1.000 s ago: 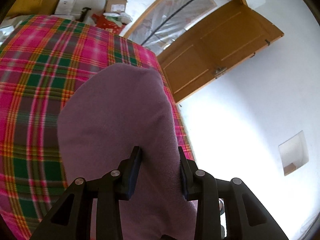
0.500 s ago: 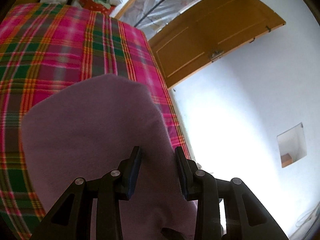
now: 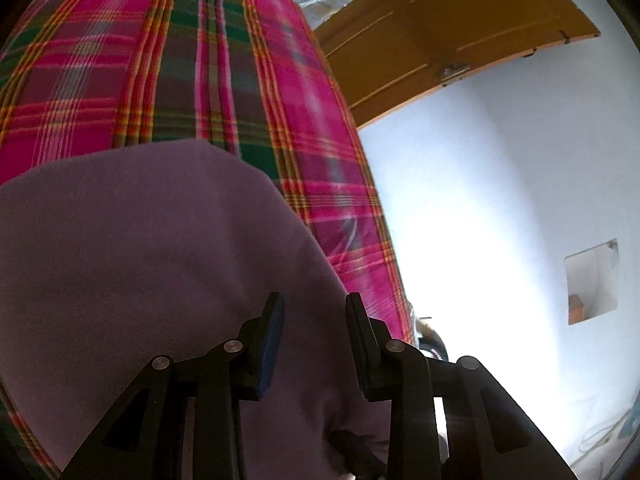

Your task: Fold clothes

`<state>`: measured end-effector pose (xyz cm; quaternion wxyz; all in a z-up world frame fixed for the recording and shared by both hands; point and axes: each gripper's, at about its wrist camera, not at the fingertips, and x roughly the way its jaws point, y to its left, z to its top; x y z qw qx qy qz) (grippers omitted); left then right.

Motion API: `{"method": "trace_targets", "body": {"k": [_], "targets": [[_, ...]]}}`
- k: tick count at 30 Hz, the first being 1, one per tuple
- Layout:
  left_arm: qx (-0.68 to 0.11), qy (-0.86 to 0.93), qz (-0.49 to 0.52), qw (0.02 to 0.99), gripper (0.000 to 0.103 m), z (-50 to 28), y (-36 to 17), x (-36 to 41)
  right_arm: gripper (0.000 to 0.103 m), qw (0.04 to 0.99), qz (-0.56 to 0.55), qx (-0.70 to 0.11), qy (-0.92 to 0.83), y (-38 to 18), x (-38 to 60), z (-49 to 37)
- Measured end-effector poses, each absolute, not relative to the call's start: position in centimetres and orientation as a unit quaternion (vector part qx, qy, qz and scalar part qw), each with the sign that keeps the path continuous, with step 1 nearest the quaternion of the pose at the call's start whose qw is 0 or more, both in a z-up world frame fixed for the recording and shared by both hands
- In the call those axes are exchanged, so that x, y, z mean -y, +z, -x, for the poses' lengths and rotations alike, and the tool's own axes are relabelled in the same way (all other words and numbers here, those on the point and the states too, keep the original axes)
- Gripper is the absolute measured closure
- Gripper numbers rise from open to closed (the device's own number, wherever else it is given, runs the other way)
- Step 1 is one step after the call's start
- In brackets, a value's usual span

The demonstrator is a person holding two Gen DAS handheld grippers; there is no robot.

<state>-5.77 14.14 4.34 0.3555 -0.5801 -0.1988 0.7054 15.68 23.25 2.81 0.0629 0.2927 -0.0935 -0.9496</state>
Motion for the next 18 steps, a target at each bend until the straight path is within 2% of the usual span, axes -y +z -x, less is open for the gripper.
{"method": "trace_targets", "body": {"k": [3,7,8,10,13,16,18], "targets": [[0.185,0.717,0.571,0.353,0.071,5.8,4.4,-13.6,0.082,0.06,-0.303,0.095,-0.946,2.2,-23.3,-15.6],[0.16,0.734,0.562,0.346,0.071,4.8,4.7,-12.3,0.074,0.053,-0.312,0.102,-0.943,1.4,-23.9,-15.7],[0.147,0.743,0.556,0.343,0.07,4.5,5.0,-12.1,0.071,0.051,-0.313,0.106,-0.942,1.3,-24.2,-15.8],[0.116,0.766,0.529,0.346,0.057,3.2,6.1,-11.7,0.068,0.048,-0.315,0.117,-0.941,1.3,-24.9,-15.8],[0.092,0.796,0.497,0.332,0.054,2.1,7.2,-10.4,0.065,0.043,-0.322,0.114,-0.939,1.4,-25.5,-15.8],[0.088,0.809,0.491,0.313,0.053,2.2,7.2,-8.7,0.043,0.044,-0.33,0.106,-0.937,1.5,-26.0,-15.8],[0.078,0.824,0.476,0.295,0.053,1.9,7.4,-7.3,0.043,0.052,-0.335,0.098,-0.936,1.6,-26.2,-15.8]]}}
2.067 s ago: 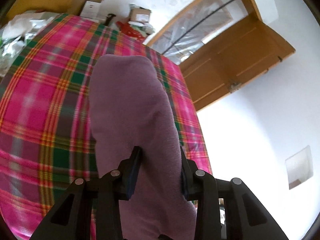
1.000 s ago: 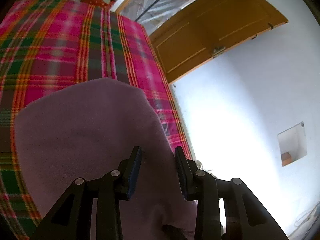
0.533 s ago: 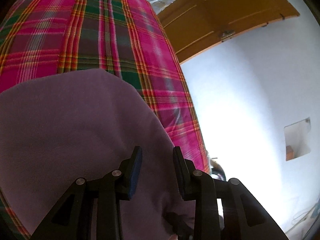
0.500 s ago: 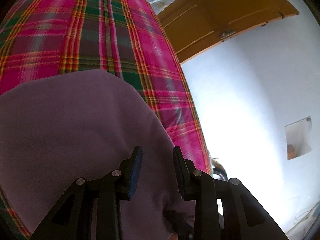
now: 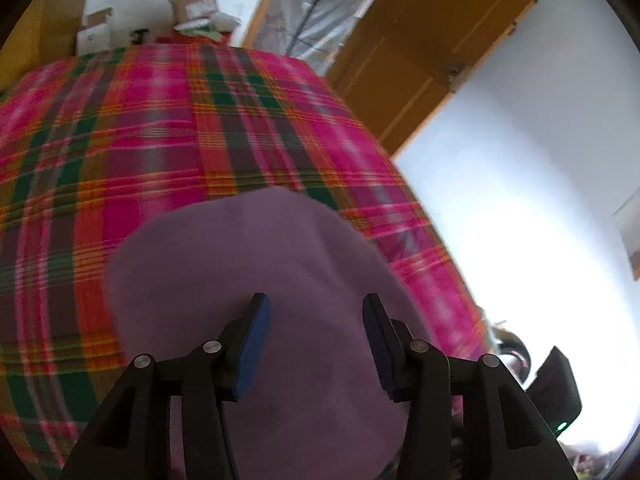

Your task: Fold clothes

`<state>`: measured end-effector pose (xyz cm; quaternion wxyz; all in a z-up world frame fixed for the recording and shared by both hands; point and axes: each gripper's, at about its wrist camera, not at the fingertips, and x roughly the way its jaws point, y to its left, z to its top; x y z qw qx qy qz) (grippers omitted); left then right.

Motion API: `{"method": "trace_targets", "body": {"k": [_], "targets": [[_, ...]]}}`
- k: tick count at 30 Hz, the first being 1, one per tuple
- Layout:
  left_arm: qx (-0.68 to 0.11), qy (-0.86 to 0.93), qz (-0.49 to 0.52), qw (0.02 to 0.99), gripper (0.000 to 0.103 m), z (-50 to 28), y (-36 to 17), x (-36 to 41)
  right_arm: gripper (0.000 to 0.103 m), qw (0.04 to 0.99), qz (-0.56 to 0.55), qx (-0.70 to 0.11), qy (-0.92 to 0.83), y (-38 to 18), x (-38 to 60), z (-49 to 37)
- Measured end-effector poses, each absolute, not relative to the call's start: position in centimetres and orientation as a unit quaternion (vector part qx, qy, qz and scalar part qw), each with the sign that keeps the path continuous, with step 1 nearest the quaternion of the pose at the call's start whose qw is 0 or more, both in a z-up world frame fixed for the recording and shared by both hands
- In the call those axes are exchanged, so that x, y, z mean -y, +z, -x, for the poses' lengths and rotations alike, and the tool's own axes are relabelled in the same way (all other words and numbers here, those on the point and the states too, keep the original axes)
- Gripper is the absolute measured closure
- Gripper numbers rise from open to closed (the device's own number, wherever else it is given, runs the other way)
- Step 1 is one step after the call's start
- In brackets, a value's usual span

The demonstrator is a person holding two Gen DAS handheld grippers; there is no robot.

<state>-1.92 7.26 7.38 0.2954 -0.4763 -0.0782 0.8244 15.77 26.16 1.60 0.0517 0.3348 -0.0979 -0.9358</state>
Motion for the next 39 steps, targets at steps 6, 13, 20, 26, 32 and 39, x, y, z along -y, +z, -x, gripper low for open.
{"method": "trace_targets", "body": {"k": [6,13,20,26,32,39], "targets": [[-0.023,0.901,0.347,0.257,0.038,-1.0,8.0,-5.2,0.043,0.055,-0.329,0.08,-0.939,2.5,-26.8,-15.8],[0.025,0.896,0.377,0.235,0.038,-0.4,5.1,-1.1,0.043,0.072,-0.293,0.143,-0.943,4.9,-29.9,-14.3],[0.125,0.865,0.401,0.276,0.038,1.4,4.7,1.0,0.048,0.109,-0.352,0.218,-0.904,3.5,-32.6,-8.6],[0.156,0.837,0.438,0.29,0.038,3.8,3.7,0.0,0.056,0.14,-0.408,0.224,-0.874,1.7,-32.0,-4.5],[0.192,0.814,0.47,0.284,0.038,6.0,2.5,0.0,0.075,0.174,-0.434,0.257,-0.846,0.8,-31.6,-1.7],[0.239,0.781,0.508,0.275,0.038,8.1,0.9,0.3,0.094,0.175,-0.411,0.244,-0.861,1.8,-31.6,-2.2]]}}
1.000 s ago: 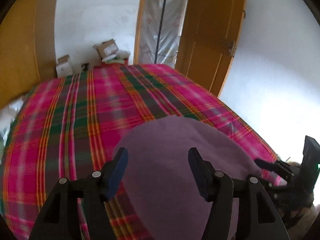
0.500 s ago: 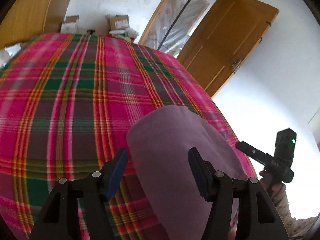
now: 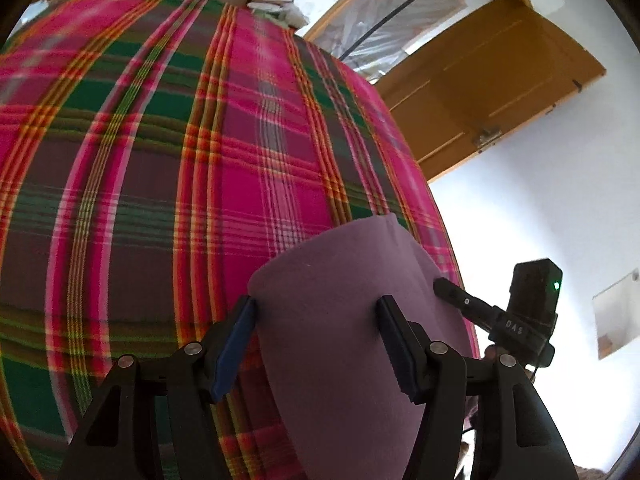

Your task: Fold clothes

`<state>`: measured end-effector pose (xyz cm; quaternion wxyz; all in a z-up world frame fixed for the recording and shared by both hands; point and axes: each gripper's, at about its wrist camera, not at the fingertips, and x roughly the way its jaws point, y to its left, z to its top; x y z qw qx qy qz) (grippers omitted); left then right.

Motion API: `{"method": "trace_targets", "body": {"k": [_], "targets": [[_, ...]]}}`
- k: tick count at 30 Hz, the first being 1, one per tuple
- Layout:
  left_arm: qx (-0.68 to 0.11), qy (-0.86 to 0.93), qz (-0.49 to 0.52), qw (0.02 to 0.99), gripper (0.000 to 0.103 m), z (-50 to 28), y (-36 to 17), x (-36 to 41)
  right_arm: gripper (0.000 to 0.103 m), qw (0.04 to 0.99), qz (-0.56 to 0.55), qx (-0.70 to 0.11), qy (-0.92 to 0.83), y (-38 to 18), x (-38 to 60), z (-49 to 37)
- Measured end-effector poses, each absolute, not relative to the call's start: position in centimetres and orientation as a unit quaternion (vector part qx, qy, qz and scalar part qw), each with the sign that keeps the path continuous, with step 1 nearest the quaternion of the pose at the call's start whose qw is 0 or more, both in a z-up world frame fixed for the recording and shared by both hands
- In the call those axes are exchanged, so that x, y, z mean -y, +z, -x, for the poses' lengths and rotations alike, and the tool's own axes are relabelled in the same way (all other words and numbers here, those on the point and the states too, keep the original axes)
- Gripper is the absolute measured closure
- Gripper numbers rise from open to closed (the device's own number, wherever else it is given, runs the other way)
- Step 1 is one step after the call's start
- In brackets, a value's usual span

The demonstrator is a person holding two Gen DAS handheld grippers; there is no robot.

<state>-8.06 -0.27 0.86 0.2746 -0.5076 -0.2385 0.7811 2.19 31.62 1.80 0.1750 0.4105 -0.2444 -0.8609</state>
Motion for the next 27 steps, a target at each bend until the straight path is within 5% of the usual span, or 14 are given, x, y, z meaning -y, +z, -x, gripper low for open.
{"method": "trace_targets", "body": {"k": [3,9,14,27], "targets": [[0.258,0.773,0.511,0.273,0.039,8.8,0.4,0.1,0.094,0.162,-0.385,0.255,-0.872,2.5,-32.2,-2.9],[0.258,0.776,0.502,0.282,0.058,10.5,0.2,-1.0,0.093,0.128,-0.403,0.257,-0.869,0.8,-32.4,-3.0],[0.254,0.777,0.507,0.274,0.059,10.8,-0.5,-1.3,0.082,0.11,-0.409,0.246,-0.872,1.1,-32.1,-3.3],[0.165,0.837,0.45,0.263,0.061,5.1,4.9,-0.8,0.082,0.173,-0.406,-0.008,-0.897,4.4,-25.4,-11.5]]}}
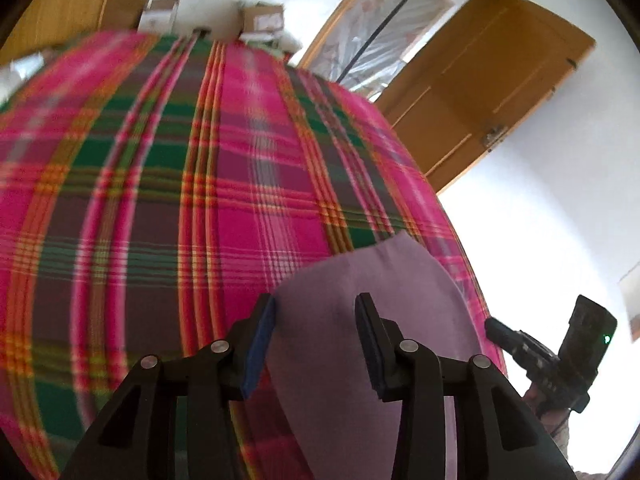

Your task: Fold clothes

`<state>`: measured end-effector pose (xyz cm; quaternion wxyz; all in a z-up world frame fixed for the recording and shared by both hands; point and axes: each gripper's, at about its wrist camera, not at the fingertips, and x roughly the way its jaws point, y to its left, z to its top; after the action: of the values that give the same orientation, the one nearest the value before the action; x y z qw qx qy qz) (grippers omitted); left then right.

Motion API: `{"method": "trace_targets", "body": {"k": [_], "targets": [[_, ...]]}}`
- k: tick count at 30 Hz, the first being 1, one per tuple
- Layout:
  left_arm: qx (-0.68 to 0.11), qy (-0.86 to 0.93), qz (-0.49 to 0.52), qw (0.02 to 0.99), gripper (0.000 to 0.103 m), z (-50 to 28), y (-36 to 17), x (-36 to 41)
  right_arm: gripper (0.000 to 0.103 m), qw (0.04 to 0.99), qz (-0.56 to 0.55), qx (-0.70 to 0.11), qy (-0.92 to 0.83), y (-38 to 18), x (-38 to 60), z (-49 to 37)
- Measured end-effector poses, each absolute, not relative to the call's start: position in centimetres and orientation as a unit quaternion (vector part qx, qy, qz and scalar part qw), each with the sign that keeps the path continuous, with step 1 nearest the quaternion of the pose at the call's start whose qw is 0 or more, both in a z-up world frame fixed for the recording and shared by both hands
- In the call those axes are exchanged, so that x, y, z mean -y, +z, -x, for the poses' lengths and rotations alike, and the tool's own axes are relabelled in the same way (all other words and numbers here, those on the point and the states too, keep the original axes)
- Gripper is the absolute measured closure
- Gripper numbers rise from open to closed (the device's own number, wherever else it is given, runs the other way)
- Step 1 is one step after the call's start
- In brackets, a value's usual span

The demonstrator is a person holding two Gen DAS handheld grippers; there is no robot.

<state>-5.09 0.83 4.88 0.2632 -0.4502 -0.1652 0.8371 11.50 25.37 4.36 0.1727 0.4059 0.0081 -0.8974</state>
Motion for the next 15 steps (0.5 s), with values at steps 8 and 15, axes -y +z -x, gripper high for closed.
{"method": "trace_targets", "body": {"k": [8,15], "targets": [[0.132,0.835,0.447,0.292,0.061,1.0,5.8,-2.1,0.082,0.149,-0.443,-0.082,-0.88,3.2,-25.2,-16.4],[0.117,0.829,0.461,0.294,0.061,-0.4,4.9,-3.1,0.082,0.092,-0.431,-0.075,-0.895,2.9,-27.1,-19.5]]}}
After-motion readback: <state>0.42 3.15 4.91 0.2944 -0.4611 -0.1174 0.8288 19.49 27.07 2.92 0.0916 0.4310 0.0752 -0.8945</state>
